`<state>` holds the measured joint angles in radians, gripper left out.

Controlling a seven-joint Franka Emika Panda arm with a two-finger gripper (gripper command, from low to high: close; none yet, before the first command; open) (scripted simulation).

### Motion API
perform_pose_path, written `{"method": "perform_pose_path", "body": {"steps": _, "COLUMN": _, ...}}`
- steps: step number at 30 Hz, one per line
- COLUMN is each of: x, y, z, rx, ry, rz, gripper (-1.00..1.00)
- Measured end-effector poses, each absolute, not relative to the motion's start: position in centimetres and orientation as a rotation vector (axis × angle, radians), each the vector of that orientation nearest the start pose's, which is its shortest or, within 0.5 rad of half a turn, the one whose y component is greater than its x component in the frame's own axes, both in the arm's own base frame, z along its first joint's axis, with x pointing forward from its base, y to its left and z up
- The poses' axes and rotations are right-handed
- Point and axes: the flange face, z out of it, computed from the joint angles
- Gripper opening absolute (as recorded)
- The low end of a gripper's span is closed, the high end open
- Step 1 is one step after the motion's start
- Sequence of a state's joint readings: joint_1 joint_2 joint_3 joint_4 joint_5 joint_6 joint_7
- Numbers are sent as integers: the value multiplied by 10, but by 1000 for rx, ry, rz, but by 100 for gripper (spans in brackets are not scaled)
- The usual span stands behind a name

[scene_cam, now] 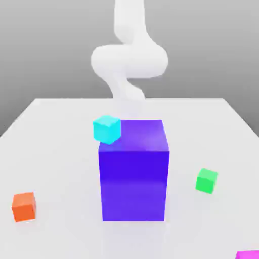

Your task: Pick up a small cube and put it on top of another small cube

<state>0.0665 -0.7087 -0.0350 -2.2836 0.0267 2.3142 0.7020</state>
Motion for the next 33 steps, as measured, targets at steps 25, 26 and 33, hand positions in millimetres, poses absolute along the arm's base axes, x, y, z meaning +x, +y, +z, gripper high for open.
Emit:
{"method": "perform_pose_path", "body": {"steps": 25, "x": 548, "y": 198, "z": 337, "rx": -2920, "ry": -615, "rz": -222, "gripper": 0}}
{"method": "perform_pose_path", "body": {"steps": 26, "x": 548, "y": 205, "z": 321, "rx": -2921, "ry": -680, "rz": -198, "gripper": 0}}
{"method": "perform_pose_path", "body": {"steps": 33, "x": 535, "y": 249, "z": 215, "rx": -2889, "ry": -1165, "rz": -35, "gripper": 0}}
